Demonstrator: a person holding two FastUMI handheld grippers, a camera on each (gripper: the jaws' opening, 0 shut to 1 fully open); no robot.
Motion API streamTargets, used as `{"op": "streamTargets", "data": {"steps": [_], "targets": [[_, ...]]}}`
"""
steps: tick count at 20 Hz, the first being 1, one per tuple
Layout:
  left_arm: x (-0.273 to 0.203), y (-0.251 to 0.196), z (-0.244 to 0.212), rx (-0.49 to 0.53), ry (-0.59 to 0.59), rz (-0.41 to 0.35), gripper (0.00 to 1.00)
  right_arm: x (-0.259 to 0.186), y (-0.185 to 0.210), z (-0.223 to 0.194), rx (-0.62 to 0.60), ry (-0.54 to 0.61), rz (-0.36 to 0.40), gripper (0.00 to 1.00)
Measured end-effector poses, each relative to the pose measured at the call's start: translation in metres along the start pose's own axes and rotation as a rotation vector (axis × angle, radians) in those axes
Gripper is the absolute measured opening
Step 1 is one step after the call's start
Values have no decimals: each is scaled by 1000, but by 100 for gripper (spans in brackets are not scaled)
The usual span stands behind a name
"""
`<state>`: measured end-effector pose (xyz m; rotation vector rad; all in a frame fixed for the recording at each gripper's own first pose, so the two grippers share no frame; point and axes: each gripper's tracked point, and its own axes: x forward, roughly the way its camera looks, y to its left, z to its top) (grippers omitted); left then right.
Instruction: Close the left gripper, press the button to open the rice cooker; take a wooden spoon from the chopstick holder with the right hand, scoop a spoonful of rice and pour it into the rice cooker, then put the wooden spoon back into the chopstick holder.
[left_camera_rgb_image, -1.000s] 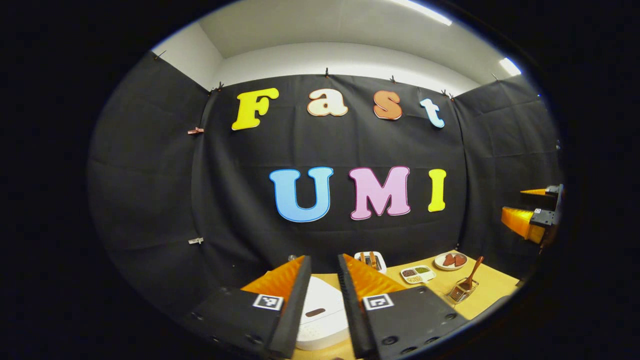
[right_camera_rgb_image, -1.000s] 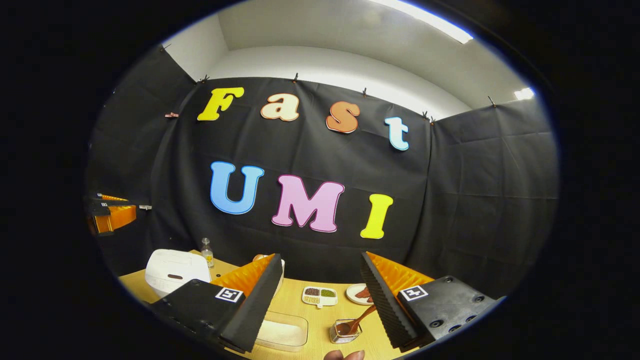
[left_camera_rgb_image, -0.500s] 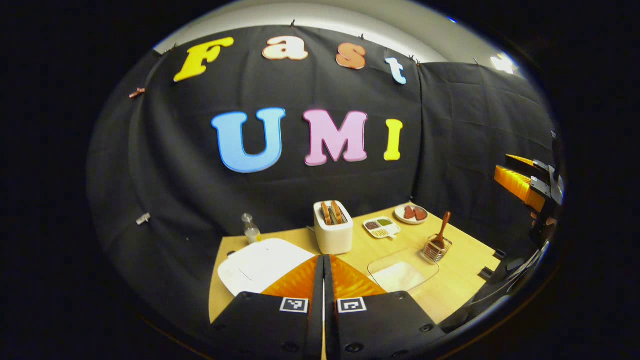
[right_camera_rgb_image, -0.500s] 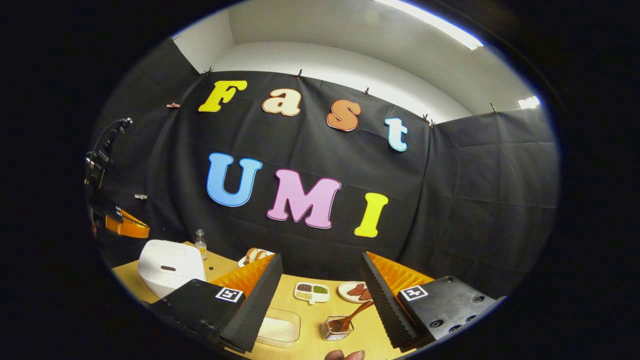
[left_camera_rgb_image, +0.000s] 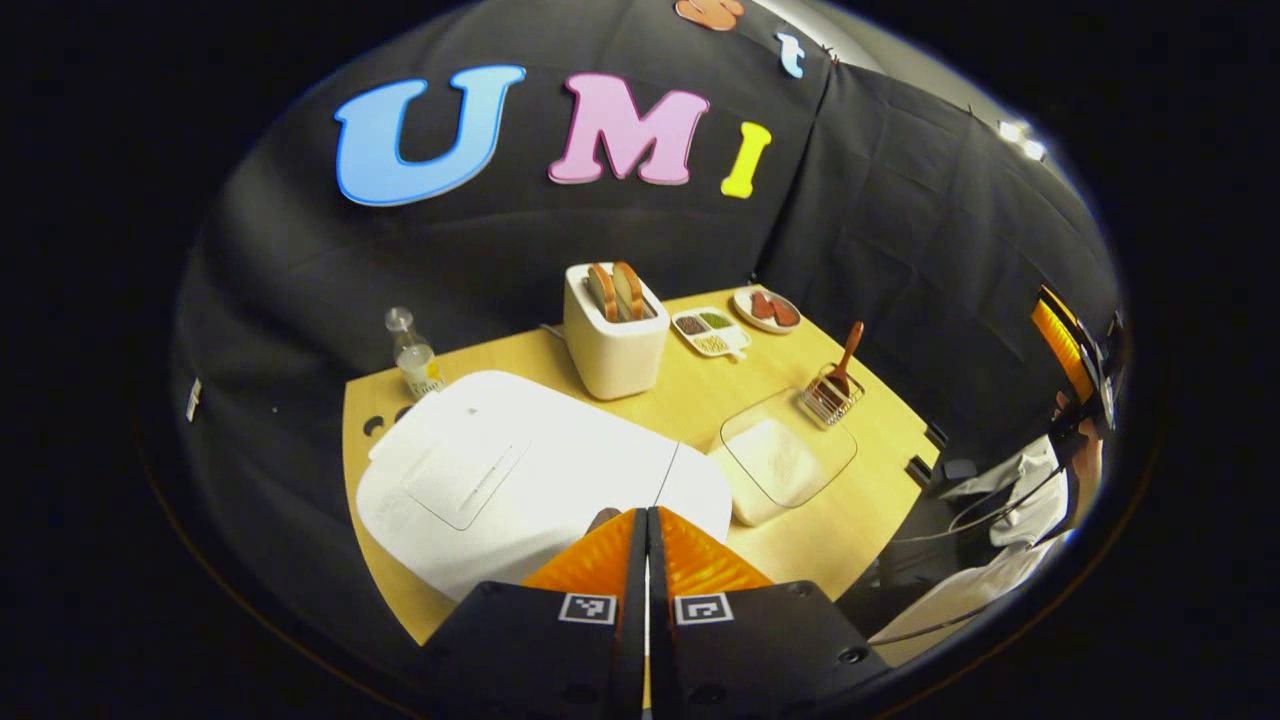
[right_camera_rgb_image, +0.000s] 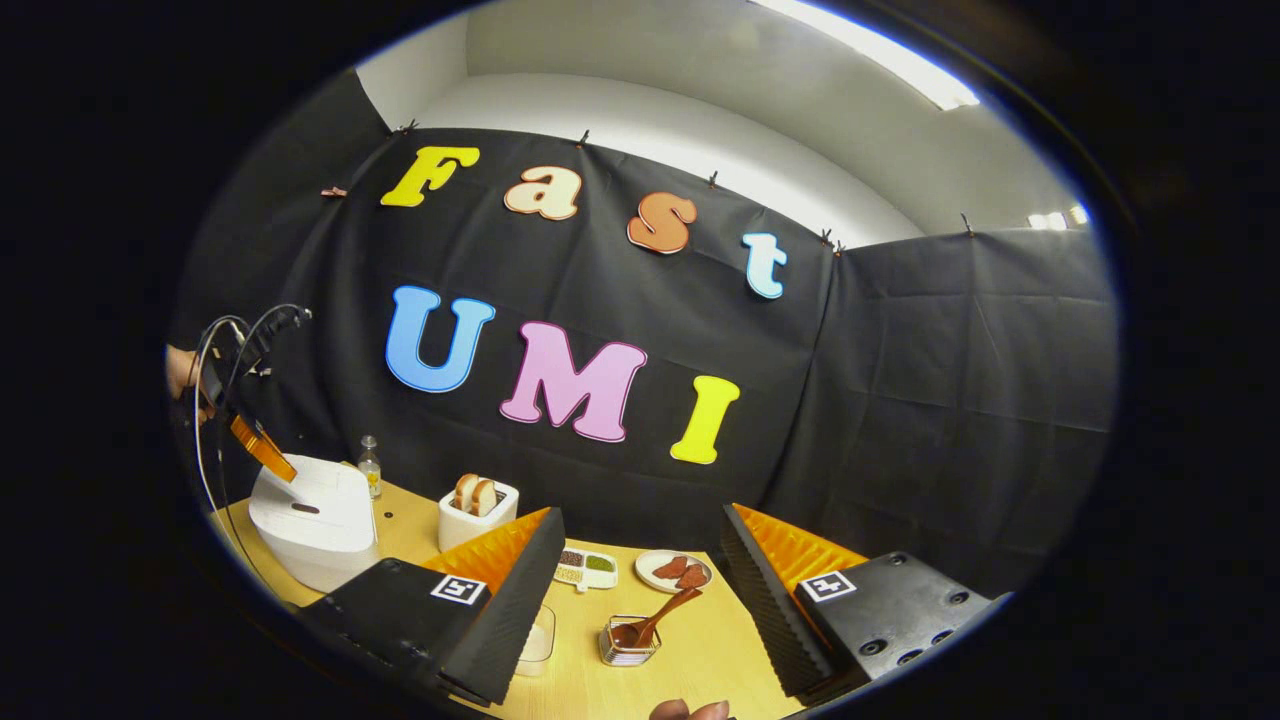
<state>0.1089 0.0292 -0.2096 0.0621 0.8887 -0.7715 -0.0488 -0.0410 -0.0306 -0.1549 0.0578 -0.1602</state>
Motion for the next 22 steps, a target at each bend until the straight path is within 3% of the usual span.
{"op": "streamTargets", "data": {"steps": [3,6,15,22], "targets": [[22,17,-8,-6,124,-27,7,-3,-15,2,1,-3,-29,98],[38,28,-11,21,200,-6,7,-5,-23,-3,7,5,-48,97],[49,27,-23,98,285,7,7,-10,-41,-13,17,26,-101,98],[50,31,-33,144,302,24,8,-9,-26,-5,5,11,-68,98]]}}
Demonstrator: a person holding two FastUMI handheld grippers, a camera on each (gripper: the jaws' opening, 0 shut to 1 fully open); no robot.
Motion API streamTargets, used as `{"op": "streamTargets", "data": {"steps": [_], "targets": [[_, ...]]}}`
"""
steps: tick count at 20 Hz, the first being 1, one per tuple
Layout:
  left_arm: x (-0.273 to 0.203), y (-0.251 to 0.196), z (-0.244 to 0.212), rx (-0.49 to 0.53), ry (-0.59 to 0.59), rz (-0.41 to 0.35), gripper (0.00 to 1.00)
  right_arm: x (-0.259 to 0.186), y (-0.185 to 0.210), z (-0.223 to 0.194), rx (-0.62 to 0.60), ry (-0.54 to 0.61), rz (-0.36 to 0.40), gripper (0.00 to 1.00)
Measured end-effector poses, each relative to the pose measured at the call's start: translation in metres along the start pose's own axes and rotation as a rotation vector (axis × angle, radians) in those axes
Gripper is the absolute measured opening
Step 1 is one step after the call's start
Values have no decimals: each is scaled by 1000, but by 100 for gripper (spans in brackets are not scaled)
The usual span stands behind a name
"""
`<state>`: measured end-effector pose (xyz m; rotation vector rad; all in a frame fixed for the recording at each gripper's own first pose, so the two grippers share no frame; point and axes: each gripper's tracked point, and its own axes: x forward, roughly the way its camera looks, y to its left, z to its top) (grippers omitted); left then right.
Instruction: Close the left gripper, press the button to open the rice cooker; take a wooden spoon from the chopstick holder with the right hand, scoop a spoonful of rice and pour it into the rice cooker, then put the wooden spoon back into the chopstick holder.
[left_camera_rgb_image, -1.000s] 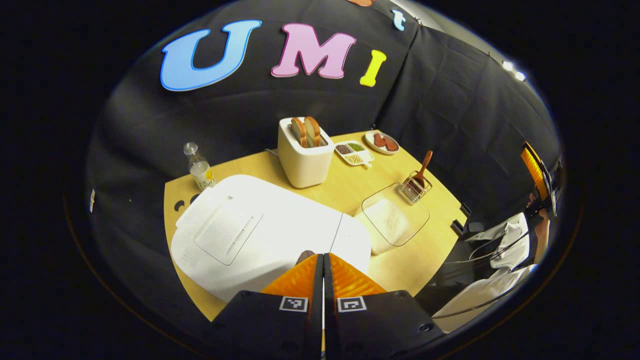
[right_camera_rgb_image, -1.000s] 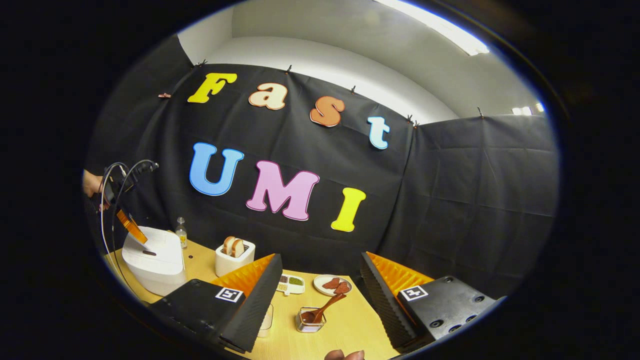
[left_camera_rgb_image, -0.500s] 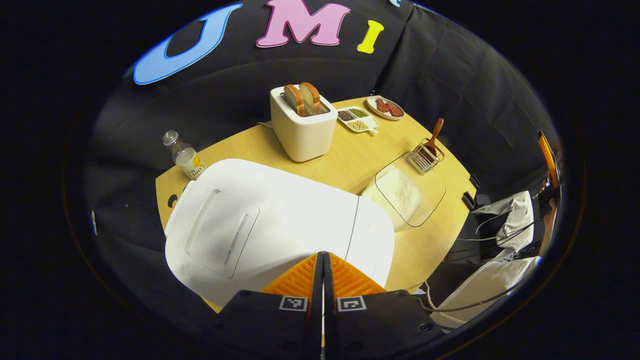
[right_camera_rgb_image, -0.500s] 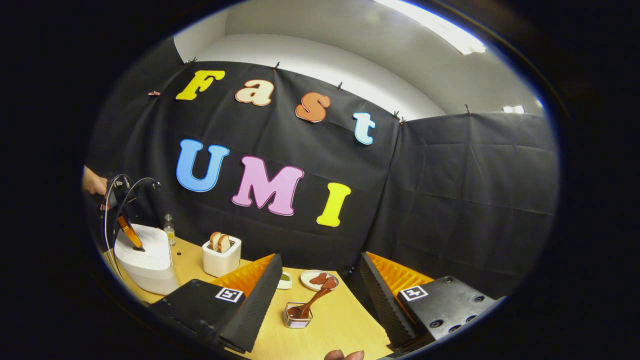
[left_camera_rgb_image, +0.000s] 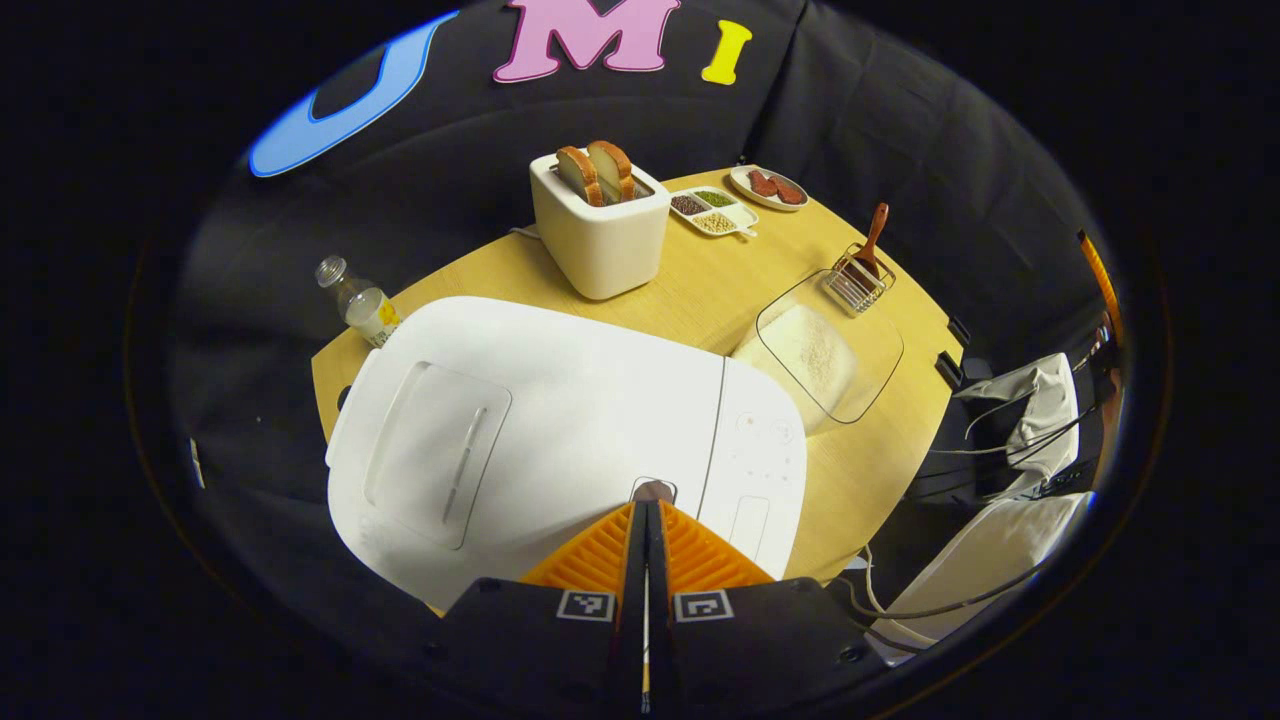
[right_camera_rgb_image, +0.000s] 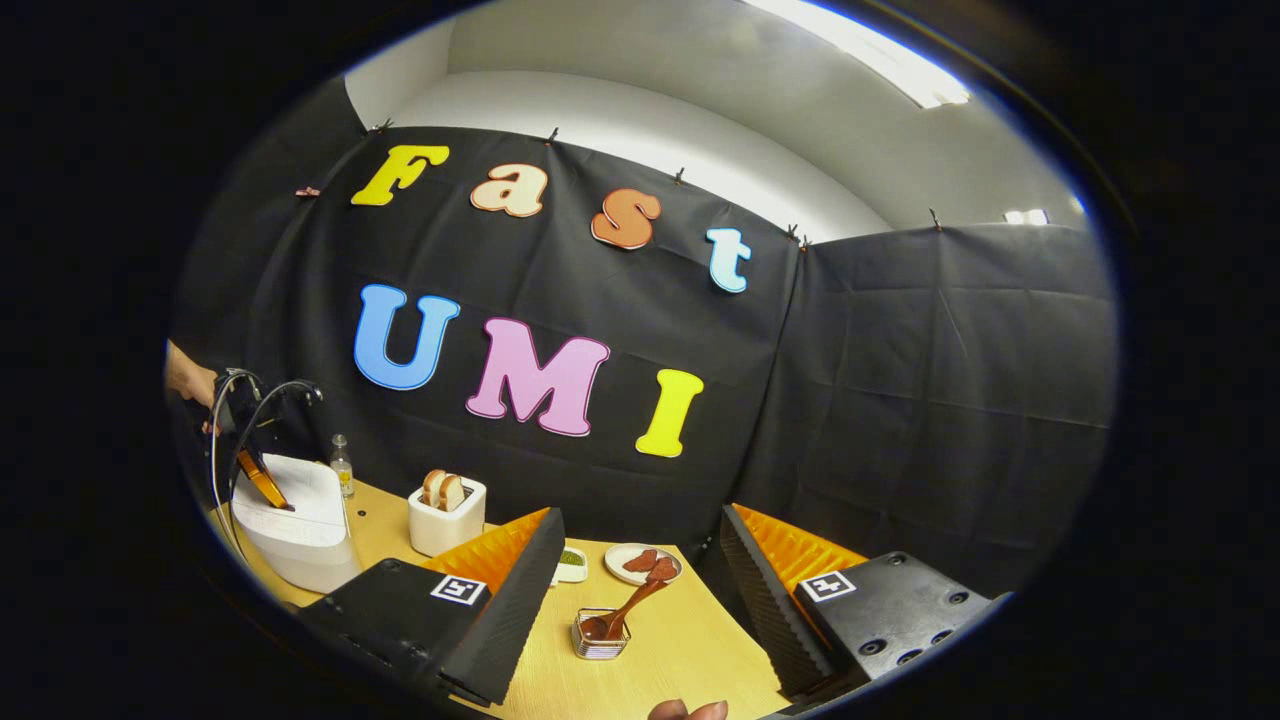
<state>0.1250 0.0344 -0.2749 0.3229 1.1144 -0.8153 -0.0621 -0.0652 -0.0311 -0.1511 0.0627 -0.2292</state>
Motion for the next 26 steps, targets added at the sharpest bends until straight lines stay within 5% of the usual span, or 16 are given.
{"op": "streamTargets", "data": {"steps": [10,16,18,21,22,24,26], "targets": [[-50,9,30,62,-119,99,8,-7,-9,11,-14,-14,-14,97],[-112,43,74,143,-329,393,8,-2,-15,17,-12,-32,7,97],[-143,54,96,167,-452,531,8,2,-14,12,-10,-29,26,97],[-188,32,120,191,-680,615,8,15,-15,-2,-12,-16,65,97],[-202,31,123,174,-737,658,13,22,-15,-8,-10,-6,83,98],[-225,26,121,102,-840,716,52,33,-18,-20,-10,7,108,98],[-233,18,115,-21,-921,740,56,45,-23,-38,-6,36,127,98]]}}
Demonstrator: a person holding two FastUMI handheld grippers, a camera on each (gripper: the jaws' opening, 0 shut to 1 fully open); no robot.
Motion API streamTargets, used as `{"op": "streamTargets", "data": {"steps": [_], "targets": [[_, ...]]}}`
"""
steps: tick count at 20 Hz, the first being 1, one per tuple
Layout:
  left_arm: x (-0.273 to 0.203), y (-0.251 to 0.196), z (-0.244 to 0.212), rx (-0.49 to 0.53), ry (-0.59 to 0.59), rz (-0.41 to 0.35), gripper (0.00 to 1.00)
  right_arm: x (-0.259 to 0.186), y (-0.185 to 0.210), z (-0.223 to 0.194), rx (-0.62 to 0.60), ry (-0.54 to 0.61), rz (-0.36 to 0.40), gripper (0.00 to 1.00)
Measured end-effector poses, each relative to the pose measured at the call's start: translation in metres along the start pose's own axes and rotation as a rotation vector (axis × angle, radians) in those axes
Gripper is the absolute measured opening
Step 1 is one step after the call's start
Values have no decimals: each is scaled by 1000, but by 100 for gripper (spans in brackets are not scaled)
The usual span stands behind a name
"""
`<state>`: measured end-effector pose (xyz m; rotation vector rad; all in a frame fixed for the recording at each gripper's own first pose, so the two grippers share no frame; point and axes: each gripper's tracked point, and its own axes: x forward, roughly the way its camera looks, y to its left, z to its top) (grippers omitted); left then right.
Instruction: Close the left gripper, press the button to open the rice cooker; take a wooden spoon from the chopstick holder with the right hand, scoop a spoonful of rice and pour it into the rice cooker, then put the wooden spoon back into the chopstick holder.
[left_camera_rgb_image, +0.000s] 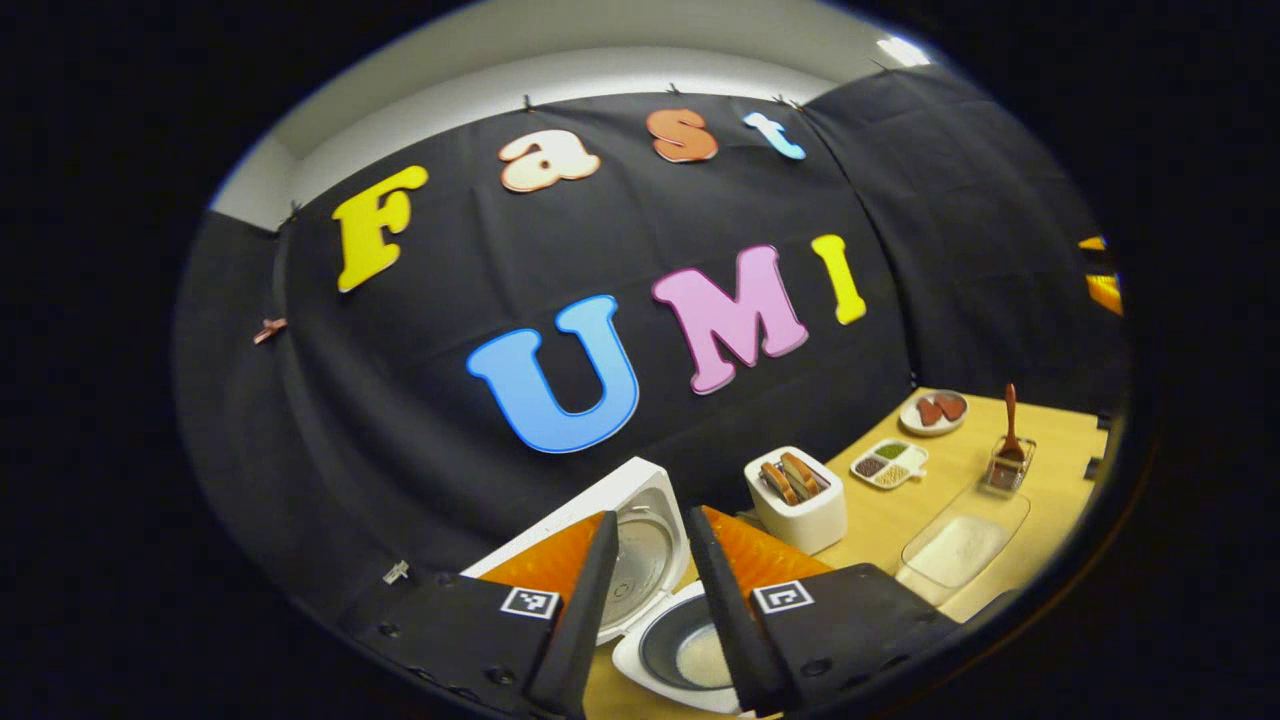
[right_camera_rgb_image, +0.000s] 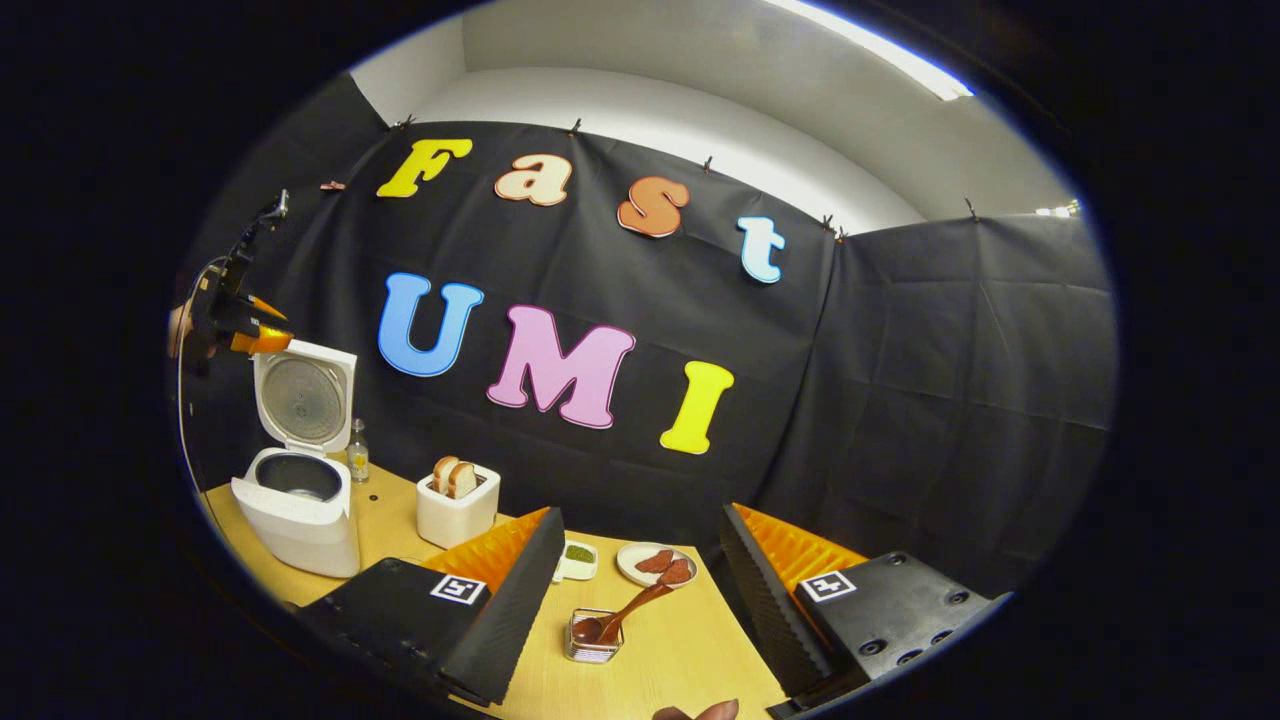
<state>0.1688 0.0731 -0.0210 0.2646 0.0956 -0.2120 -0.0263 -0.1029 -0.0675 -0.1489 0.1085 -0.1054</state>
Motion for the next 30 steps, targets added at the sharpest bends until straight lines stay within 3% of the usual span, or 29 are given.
{"op": "streamTargets", "data": {"steps": [1,2,6,7,14,19,26,28,30], "targets": [[-8,-3,3,-55,-22,22,85,7,-3,-10,7,17,11,98],[-21,-6,7,-101,-41,55,97,12,-6,-19,20,33,25,98],[-39,2,29,-219,-148,248,96,34,-19,-71,111,116,74,98],[-46,-5,28,-233,-155,264,96,40,-21,-85,136,134,90,98],[-64,-78,31,-279,-95,323,97,93,-24,-185,354,302,219,93],[-79,-108,28,-244,-47,368,97,127,-11,-251,481,437,318,89],[-93,-133,20,-229,36,410,97,161,16,-302,556,526,398,89],[-98,-134,18,-212,56,428,97,173,24,-316,559,539,402,82],[-102,-134,14,-205,75,446,97,182,32,-326,559,549,409,82]]}}
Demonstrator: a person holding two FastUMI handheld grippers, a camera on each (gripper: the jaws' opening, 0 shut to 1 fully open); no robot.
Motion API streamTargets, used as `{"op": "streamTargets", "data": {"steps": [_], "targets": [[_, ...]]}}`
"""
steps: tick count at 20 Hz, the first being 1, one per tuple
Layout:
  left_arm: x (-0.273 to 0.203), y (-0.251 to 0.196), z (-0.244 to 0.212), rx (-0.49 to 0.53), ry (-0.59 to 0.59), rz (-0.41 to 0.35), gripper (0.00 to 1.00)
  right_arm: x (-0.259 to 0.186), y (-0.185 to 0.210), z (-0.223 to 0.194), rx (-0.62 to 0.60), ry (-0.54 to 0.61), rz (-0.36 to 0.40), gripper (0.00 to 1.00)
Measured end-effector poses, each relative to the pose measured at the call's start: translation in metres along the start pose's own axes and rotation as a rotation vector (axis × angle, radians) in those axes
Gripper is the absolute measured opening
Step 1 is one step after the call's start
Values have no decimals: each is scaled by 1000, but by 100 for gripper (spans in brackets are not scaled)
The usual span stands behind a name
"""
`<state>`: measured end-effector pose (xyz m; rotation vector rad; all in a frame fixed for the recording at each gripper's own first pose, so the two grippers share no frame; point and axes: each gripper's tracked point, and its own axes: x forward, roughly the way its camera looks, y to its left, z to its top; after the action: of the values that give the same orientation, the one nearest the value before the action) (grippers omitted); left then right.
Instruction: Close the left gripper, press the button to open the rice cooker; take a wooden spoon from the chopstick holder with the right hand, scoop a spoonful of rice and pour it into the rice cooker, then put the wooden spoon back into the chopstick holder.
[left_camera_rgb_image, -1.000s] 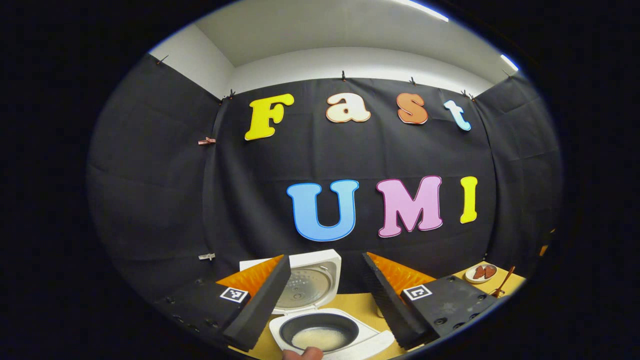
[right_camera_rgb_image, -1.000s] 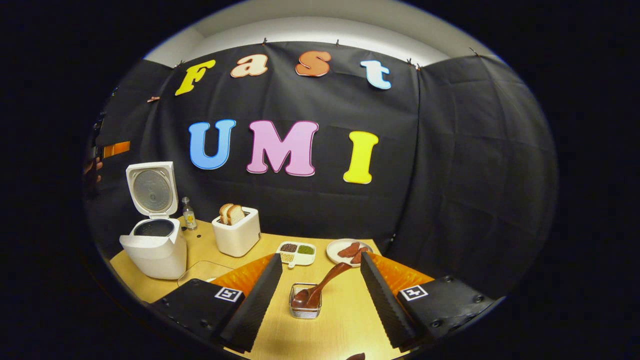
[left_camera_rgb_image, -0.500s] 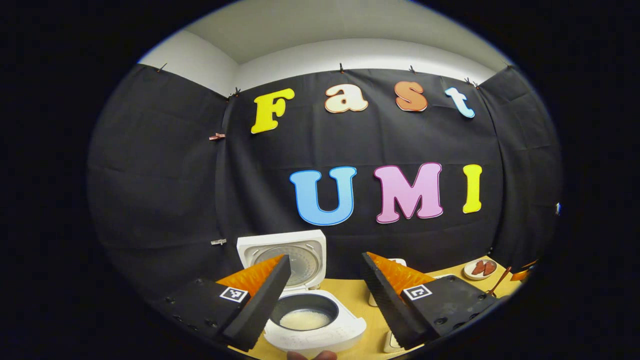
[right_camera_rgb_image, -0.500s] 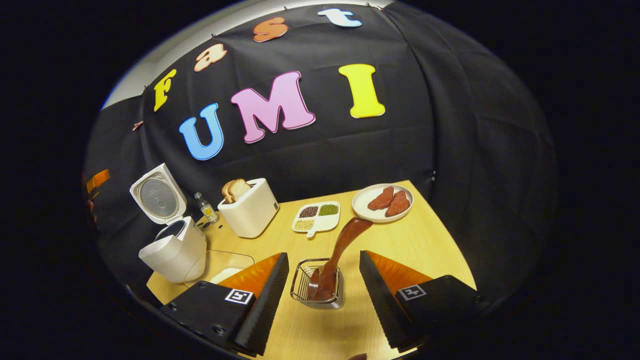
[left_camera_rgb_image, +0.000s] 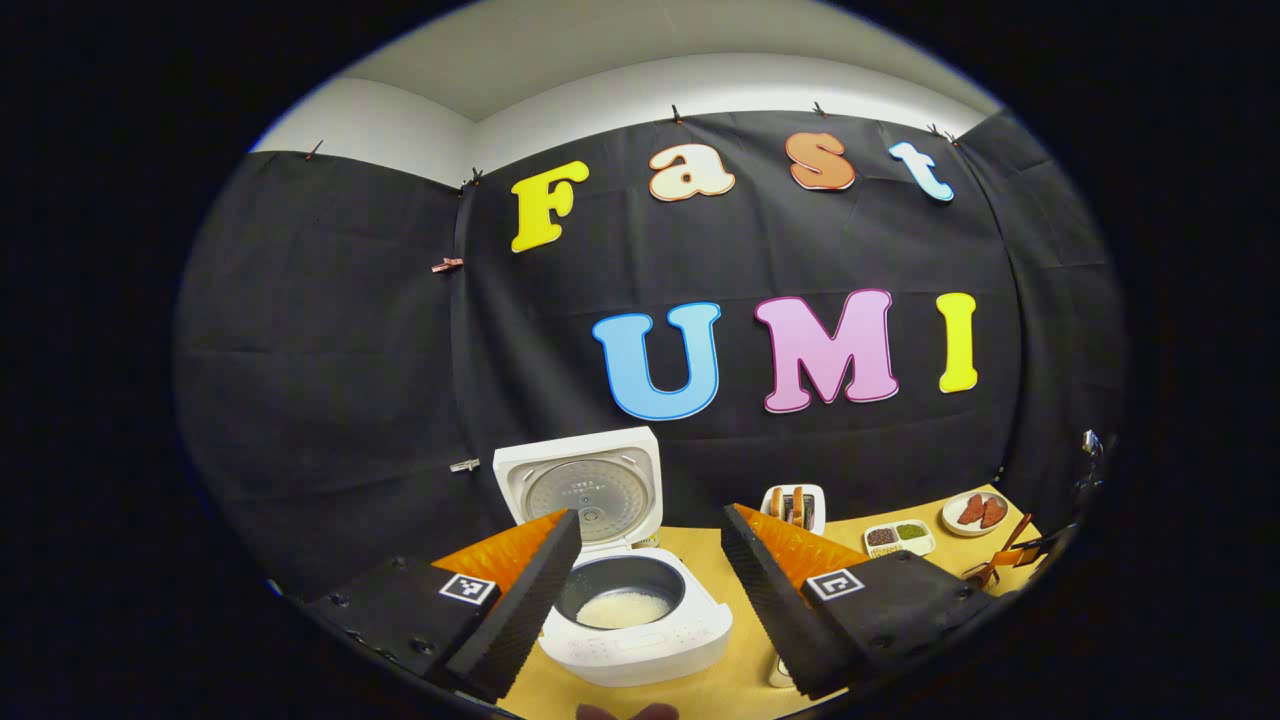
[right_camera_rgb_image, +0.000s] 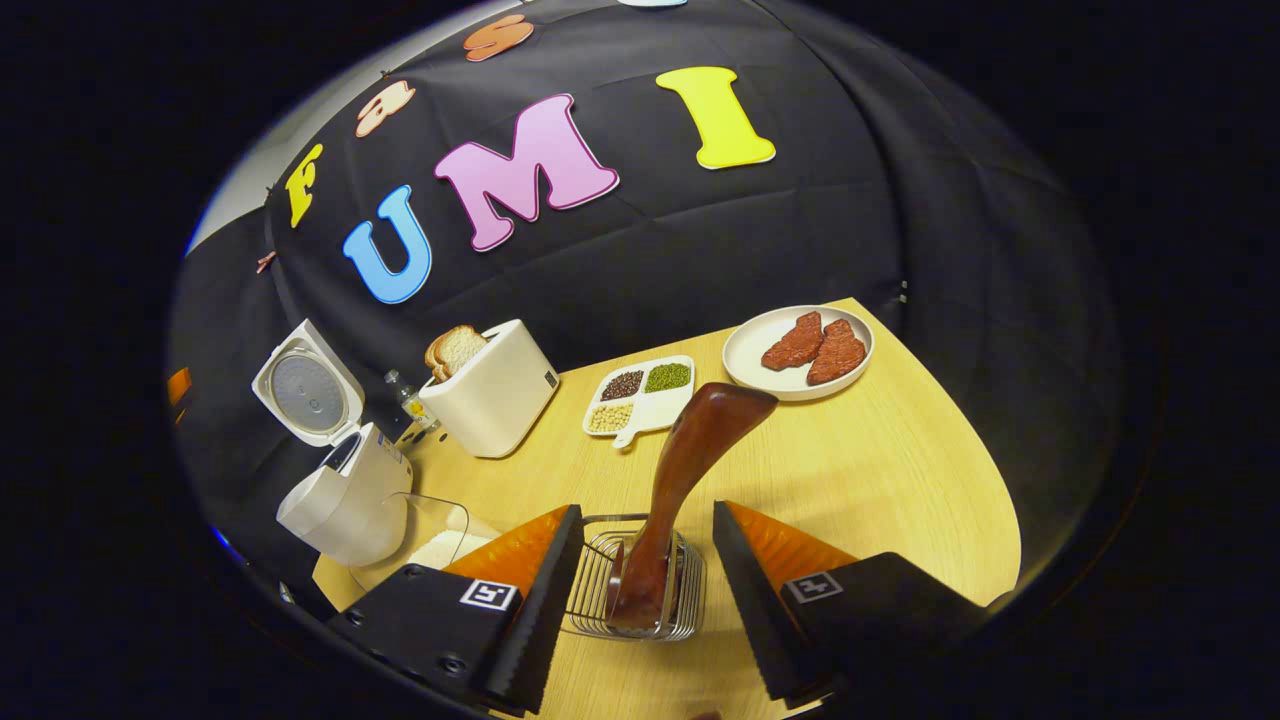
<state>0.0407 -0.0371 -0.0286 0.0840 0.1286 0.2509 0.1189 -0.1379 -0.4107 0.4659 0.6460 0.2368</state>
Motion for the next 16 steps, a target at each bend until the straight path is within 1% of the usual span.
{"op": "streamTargets", "data": {"steps": [1,2,3,4,5,6,7,8,9,10,13,14,16], "targets": [[-2,4,0,0,4,12,97,5,-3,-3,-1,8,-10,76],[-3,7,-1,-3,8,23,97,12,-7,-6,4,14,-19,62],[-4,10,-3,-7,14,35,97,14,-6,-9,16,22,-16,55],[-4,12,-5,-9,22,43,97,17,-5,-8,31,19,-14,45],[-5,14,-8,-10,30,50,97,17,-6,-6,37,11,-21,41],[-6,17,-10,-8,35,57,97,16,-9,-4,43,-4,-25,41],[-7,19,-11,-7,39,63,97,18,-7,-4,58,-13,-28,22],[-8,22,-11,-6,39,64,97,15,-7,-4,65,-25,-27,24],[-9,23,-12,-5,38,63,97,12,-5,-1,73,-41,-14,19],[-9,25,-13,-3,36,60,97,11,-6,-5,68,-47,-32,15],[-5,33,-23,-1,47,37,97,0,0,0,52,-79,-65,15],[-3,37,-25,-3,50,28,97,-1,1,4,53,-93,-68,11],[1,47,-29,-14,50,8,97,-10,4,16,97,-130,-79,10]]}}
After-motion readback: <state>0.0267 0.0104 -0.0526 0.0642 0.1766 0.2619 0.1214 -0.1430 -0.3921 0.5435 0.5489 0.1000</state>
